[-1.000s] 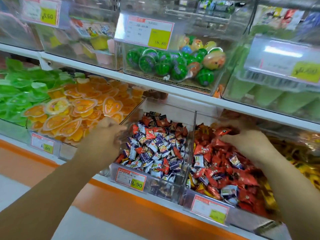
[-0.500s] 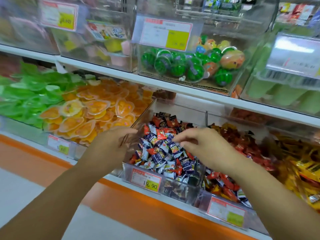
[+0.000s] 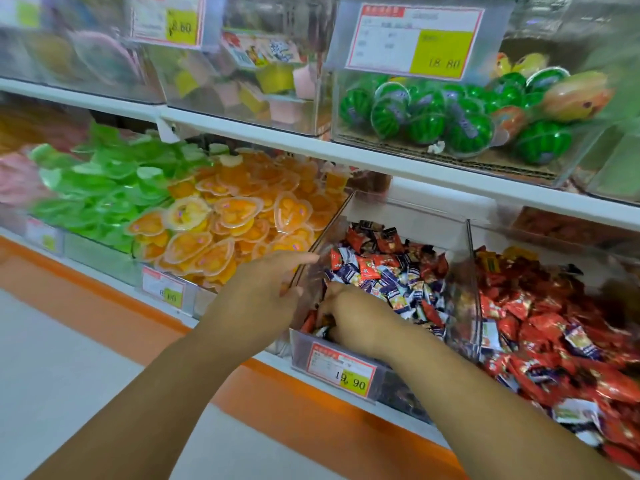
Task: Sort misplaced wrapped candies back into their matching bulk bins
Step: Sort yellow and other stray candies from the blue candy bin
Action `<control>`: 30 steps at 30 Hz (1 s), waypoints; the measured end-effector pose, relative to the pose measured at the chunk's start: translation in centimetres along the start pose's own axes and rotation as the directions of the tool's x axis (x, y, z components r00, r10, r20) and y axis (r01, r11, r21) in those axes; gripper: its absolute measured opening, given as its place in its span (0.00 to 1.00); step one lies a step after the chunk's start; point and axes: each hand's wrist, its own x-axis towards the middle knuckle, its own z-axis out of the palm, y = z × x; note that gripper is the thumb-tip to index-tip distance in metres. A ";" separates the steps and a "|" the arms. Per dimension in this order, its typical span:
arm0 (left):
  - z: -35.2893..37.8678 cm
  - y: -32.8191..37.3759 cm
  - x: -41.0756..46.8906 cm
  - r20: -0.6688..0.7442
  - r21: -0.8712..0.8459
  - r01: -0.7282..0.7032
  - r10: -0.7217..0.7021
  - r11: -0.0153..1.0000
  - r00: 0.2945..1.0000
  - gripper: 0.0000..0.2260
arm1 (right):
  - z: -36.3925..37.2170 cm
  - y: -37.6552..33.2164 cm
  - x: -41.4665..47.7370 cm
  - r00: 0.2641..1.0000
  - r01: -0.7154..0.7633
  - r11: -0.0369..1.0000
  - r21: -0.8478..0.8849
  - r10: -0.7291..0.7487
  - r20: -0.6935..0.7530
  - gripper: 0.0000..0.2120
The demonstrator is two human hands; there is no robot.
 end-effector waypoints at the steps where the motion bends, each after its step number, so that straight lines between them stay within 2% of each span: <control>1: 0.1 0.1 0.0 -0.013 0.011 -0.003 0.003 1.000 1.000 0.20 | -0.6 -0.1 -0.4 0.999 -0.006 1.000 0.026 0.007 -0.044 0.09; 3: 0.2 0.4 0.0 -0.049 0.045 -0.021 0.023 0.999 0.999 0.20 | -2.6 0.1 -1.5 0.993 -0.030 0.972 0.231 0.056 -0.106 0.03; 5: 0.2 0.6 0.1 -0.105 0.100 -0.054 0.065 0.994 0.992 0.19 | -5.0 0.5 -2.9 0.977 -0.070 0.861 0.505 0.162 -0.141 0.03; 7: 0.3 0.8 0.4 -0.173 0.140 -0.108 0.132 0.984 0.976 0.16 | -6.9 1.1 -4.3 0.947 -0.084 0.743 0.664 0.266 -0.178 0.02; 9: 0.5 1.5 0.5 -0.176 0.082 -0.136 0.149 0.987 0.973 0.14 | -7.9 1.4 -5.4 0.939 -0.075 0.663 0.744 0.297 -0.170 0.02; 12: 1.3 2.8 0.4 0.012 -0.159 -0.126 0.130 0.979 0.991 0.16 | -8.3 0.9 -6.2 0.967 -0.006 0.538 0.843 0.218 -0.132 0.00; 13: 1.5 3.0 0.5 0.057 -0.187 -0.137 0.150 0.973 0.987 0.16 | -8.3 0.5 -6.3 0.972 0.025 0.483 0.875 0.193 -0.134 0.01; 15: 1.4 2.9 0.7 0.048 -0.171 -0.162 0.173 0.972 0.984 0.12 | -8.3 0.0 -6.2 0.969 0.071 0.389 0.919 0.192 -0.156 0.02; 16: 1.0 2.7 0.8 0.007 -0.158 -0.162 0.166 0.974 0.986 0.09 | -8.2 0.0 -6.0 0.960 0.076 0.387 0.919 0.220 -0.172 0.03; 17: 0.6 2.4 0.8 -0.044 -0.149 -0.156 0.151 0.976 0.988 0.07 | -8.0 0.2 -5.7 0.946 0.060 0.451 0.890 0.260 -0.195 0.05; 18: 0.1 2.2 0.8 -0.092 -0.139 -0.134 0.122 0.981 0.988 0.07 | -7.7 0.5 -5.5 0.933 0.014 0.587 0.809 0.284 -0.222 0.06; 20: -0.8 1.6 0.7 -0.151 -0.146 -0.063 0.041 0.987 0.988 0.11 | -6.5 1.3 -4.9 0.947 -0.098 0.856 0.508 0.237 -0.216 0.07; 21: -1.1 1.3 0.7 -0.165 -0.150 -0.025 0.000 0.988 0.986 0.12 | -5.7 1.5 -4.6 0.966 -0.121 0.921 0.371 0.195 -0.169 0.09; 23: -1.6 0.7 0.4 -0.142 -0.180 0.052 -0.078 0.982 0.987 0.10 | -3.9 1.4 -3.9 0.990 -0.107 0.971 0.215 0.123 -0.064 0.15; 25: -2.1 0.5 0.1 -0.111 -0.218 0.094 -0.121 0.971 0.986 0.03 | -2.3 1.0 -3.0 0.995 -0.080 0.993 0.089 0.084 -0.047 0.18; 27: -2.2 0.3 -0.1 -0.083 -0.209 0.122 -0.142 0.970 0.986 0.05 | -1.3 0.7 -2.3 0.991 -0.091 0.996 -0.006 0.090 -0.102 0.15; 30: -2.1 -0.2 -0.2 -0.071 -0.172 0.111 -0.125 0.979 0.990 0.07 | -1.6 0.3 -1.9 0.973 -0.111 0.993 0.040 0.117 -0.200 0.07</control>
